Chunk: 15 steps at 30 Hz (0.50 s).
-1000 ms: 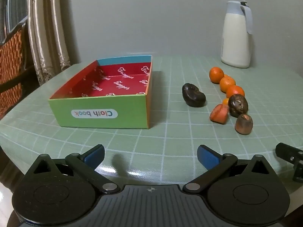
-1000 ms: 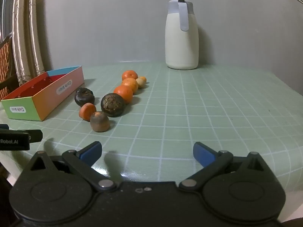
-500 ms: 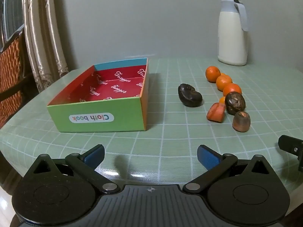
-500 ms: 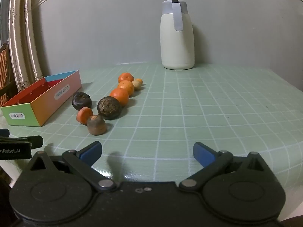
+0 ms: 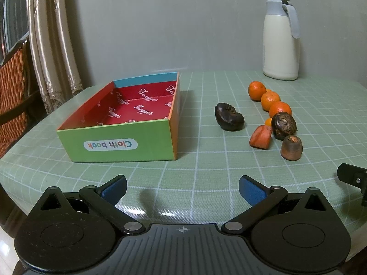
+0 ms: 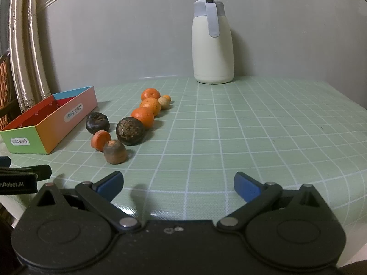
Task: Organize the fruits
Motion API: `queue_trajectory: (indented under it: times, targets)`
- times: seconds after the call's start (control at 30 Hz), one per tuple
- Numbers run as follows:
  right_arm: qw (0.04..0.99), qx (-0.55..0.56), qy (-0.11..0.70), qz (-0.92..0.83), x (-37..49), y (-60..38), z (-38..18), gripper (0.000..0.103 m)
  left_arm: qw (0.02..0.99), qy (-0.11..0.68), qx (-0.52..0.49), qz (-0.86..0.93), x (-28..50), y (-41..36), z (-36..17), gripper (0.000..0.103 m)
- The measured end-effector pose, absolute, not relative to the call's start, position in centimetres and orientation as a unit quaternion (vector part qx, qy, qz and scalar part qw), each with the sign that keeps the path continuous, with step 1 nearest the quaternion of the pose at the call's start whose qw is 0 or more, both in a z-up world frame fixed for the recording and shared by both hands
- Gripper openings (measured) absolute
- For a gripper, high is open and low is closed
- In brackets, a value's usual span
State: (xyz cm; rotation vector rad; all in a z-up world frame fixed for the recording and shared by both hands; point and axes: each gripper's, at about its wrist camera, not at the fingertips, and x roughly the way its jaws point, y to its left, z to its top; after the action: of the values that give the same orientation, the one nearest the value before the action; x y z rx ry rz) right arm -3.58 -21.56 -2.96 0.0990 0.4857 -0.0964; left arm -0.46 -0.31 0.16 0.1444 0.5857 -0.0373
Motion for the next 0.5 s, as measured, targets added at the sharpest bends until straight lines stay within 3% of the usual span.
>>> queue_trajectory:
  times: [0.5]
  targets:
    - [0.972,0.043,0.229,-0.036,-3.95,-21.01,-2.58,0.103,0.959,0.274,0.067,-0.021,-0.75,-0.43,0.69,0.103]
